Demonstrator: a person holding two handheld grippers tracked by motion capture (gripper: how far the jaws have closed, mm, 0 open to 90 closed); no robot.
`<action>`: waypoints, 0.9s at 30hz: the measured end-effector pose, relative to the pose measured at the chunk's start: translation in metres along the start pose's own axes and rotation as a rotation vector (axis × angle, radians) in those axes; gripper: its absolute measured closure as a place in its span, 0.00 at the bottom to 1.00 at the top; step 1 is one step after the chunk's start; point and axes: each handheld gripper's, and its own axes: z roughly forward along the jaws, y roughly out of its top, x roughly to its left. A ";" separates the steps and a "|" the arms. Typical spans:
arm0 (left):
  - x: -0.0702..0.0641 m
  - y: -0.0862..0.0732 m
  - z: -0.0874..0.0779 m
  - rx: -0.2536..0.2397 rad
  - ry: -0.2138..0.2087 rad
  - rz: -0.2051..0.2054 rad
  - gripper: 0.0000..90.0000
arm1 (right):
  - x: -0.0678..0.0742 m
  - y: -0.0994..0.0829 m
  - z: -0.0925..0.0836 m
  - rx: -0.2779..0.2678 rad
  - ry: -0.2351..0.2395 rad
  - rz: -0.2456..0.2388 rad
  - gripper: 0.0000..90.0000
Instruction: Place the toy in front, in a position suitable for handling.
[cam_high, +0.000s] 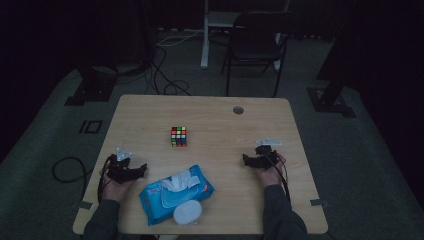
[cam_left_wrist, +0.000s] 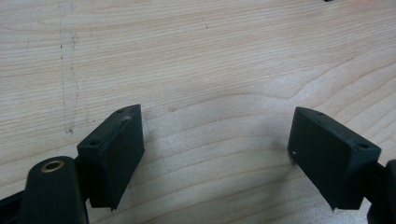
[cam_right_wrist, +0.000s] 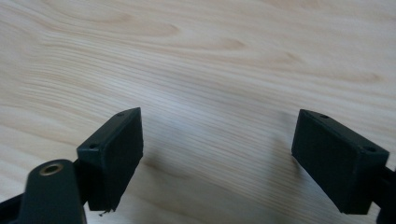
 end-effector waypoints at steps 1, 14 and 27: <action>0.000 0.000 0.000 0.000 0.000 0.000 0.22 | 0.004 0.002 -0.001 -0.006 0.015 -0.009 0.19; 0.000 0.000 0.000 -0.002 -0.002 -0.005 0.22 | 0.062 0.044 -0.001 -0.064 0.150 -0.150 0.19; 0.000 0.000 0.000 -0.002 -0.004 -0.008 0.22 | 0.138 0.089 0.032 -0.099 0.289 -0.275 0.16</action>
